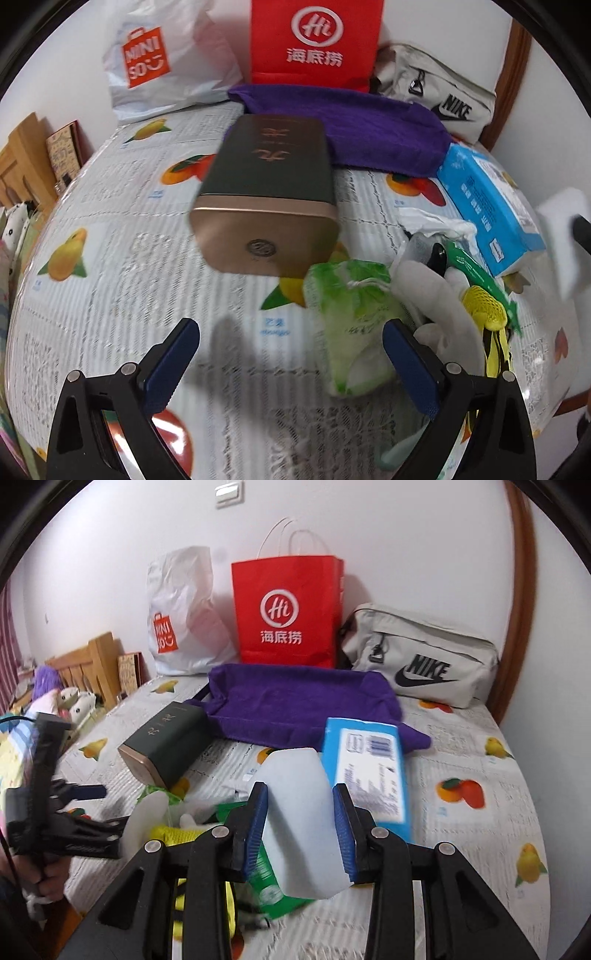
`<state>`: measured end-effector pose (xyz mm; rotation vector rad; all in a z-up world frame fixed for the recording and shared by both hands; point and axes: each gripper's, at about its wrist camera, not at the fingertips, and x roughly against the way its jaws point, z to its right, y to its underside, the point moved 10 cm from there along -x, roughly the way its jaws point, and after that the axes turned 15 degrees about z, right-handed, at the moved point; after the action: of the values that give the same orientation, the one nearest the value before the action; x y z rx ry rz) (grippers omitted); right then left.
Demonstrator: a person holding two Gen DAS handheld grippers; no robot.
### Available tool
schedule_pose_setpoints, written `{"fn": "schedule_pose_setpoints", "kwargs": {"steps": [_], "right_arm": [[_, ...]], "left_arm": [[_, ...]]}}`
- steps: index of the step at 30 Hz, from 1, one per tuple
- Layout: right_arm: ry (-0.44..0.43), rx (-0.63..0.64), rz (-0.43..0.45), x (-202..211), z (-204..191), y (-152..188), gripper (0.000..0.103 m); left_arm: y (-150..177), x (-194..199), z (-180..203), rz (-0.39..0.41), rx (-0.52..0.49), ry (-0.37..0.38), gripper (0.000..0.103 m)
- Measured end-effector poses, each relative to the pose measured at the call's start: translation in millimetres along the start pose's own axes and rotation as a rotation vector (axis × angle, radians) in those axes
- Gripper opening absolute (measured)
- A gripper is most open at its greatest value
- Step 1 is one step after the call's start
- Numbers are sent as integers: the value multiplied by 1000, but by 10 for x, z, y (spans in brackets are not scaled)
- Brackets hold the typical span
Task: Organize soft objects
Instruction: 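Grasp the green tissue pack with the left tool while the right tool lifts the sponge block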
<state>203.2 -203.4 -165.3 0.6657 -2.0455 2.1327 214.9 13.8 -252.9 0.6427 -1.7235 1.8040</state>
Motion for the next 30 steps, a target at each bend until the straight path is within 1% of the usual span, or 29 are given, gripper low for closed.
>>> {"fn": "schedule_pose_setpoints", "kwargs": {"steps": [3,7,9,13,17,18,20,21,23,24,25,26,30], "right_arm": [[12,-12,-23,130,102,132,36],[26,-40,-73,250,209,397,36],[29,-59,-101,272,250,550,36],[36,-101,-158,238,338,814,36],[35,-126,-158,236,375,857,36],[35,-128,-156,239,374,852,36],[33,-127,-154,235,369,852,36],[35,-127,-157,217,372,860,36],[40,-134,-165,198,379,899,36],[45,-141,-171,191,385,913,36],[50,-150,-174,186,400,930,36],[54,-163,-173,191,417,941,36],[63,-192,-166,231,439,933,36]], "left_arm": [[-2,-88,62,-14,-19,1,100],[-19,-178,150,-20,-39,3,101],[-21,-211,204,-26,-57,6,101],[56,-282,321,-63,-112,2,101],[91,-268,283,-55,-100,-15,101],[100,-251,265,-52,-104,-22,99],[125,-196,232,-37,-100,-26,87],[135,-164,225,-29,-102,-24,83],[154,-95,214,-16,-107,-19,64],[172,-58,203,-12,-106,-19,60],[185,-31,188,-9,-105,-16,52],[200,-4,173,-6,-103,-13,50],[259,90,88,0,-67,-2,49]]}}
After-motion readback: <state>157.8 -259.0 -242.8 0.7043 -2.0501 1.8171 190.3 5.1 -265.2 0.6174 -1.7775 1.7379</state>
